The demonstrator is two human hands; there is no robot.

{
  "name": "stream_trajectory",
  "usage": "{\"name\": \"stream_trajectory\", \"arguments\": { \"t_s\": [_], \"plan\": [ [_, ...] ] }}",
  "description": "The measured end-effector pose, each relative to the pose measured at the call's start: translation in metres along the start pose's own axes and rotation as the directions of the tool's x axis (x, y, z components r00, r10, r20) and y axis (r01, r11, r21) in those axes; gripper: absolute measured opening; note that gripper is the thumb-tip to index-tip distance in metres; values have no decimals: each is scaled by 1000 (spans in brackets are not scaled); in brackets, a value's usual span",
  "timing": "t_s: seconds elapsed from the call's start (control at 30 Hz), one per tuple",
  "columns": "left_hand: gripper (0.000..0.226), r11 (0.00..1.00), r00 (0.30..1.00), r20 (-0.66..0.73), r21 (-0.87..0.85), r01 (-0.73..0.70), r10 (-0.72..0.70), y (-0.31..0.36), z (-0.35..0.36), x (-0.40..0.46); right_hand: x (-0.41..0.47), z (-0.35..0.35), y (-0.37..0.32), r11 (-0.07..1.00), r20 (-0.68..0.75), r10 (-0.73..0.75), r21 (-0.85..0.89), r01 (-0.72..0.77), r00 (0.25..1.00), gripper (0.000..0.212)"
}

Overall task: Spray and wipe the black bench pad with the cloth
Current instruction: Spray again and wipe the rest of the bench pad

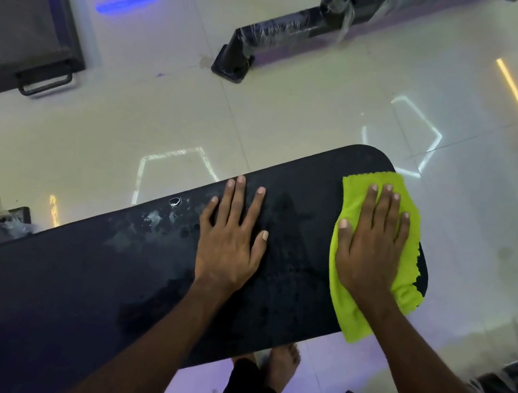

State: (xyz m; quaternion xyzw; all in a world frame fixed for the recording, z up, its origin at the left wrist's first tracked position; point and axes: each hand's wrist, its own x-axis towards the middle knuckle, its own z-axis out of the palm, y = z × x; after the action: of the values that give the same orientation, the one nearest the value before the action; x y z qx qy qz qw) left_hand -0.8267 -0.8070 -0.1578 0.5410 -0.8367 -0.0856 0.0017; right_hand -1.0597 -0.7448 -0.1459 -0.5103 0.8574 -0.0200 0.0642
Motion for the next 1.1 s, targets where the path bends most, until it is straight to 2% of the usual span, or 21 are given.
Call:
{"name": "stream_trajectory", "arguments": {
  "t_s": [0.1, 0.17, 0.27, 0.33, 0.4, 0.43, 0.5, 0.6, 0.67, 0.7, 0.73, 0.8, 0.87, 0.93, 1.0, 1.1],
  "plan": [
    [72, 1000, 1000, -28, 11, -5, 5, -1, 5, -1, 36, 0, -33, 993, -6, 115, 14, -115, 993, 78],
    [71, 1000, 999, -36, 11, -5, 6, -1, 6, 0, 54, 2, -58, 990, -8, 134, 35, -134, 991, 80],
    [70, 1000, 999, -33, 14, -10, 11, -1, 5, -2, 52, 7, -68, 999, 0, -50, 15, 50, 999, 78],
    [70, 1000, 999, -32, 10, -15, 15, -1, 3, -2, 37, 7, -46, 970, 26, -244, 8, 244, 969, 76],
    [70, 1000, 1000, -27, 8, -10, 10, -1, 1, -2, 22, 6, -14, 944, 31, -331, 17, 330, 943, 74],
    [70, 1000, 1000, -22, 8, -8, 8, -1, 0, -2, 12, 5, 1, 954, 21, -299, 17, 298, 954, 73],
    [71, 1000, 1000, -12, 7, -6, 6, 0, -1, -2, -12, 2, 24, 990, -22, -135, 30, 136, 991, 70],
    [71, 1000, 1000, -16, 16, 1, -1, 2, -1, -1, -45, 2, 17, 993, -46, 114, 23, -113, 992, 71],
    [72, 1000, 1000, -26, 17, 5, -5, 2, -1, -2, -49, 4, -4, 979, -26, 206, -2, -206, 978, 76],
    [72, 1000, 1000, -31, 16, 5, -5, 2, 0, -2, -45, 4, -13, 980, -8, 198, -15, -198, 980, 79],
    [72, 1000, 999, -35, 16, 3, -3, 2, 0, -2, -39, 5, -18, 990, 15, 136, -29, -135, 991, 80],
    [72, 1000, 999, -43, 19, -1, 1, 2, 2, -2, -19, 7, -16, 992, 59, -119, -43, 122, 991, 80],
    [71, 1000, 999, -54, 25, 1, 0, 2, 2, -2, 16, 3, 0, 933, 70, -357, -21, 360, 931, 77],
    [70, 1000, 998, -59, 27, 1, 1, 1, 2, -2, 49, -4, 16, 881, 70, -471, -15, 473, 879, 71],
    [70, 1000, 999, -53, 31, -2, 3, 1, 2, -2, 61, -6, 29, 888, 63, -458, -3, 460, 887, 68],
    [70, 999, 999, -47, 43, 12, -10, 2, 0, -2, 36, -7, 50, 966, 15, -255, 40, 254, 967, 69]
  ]
}}
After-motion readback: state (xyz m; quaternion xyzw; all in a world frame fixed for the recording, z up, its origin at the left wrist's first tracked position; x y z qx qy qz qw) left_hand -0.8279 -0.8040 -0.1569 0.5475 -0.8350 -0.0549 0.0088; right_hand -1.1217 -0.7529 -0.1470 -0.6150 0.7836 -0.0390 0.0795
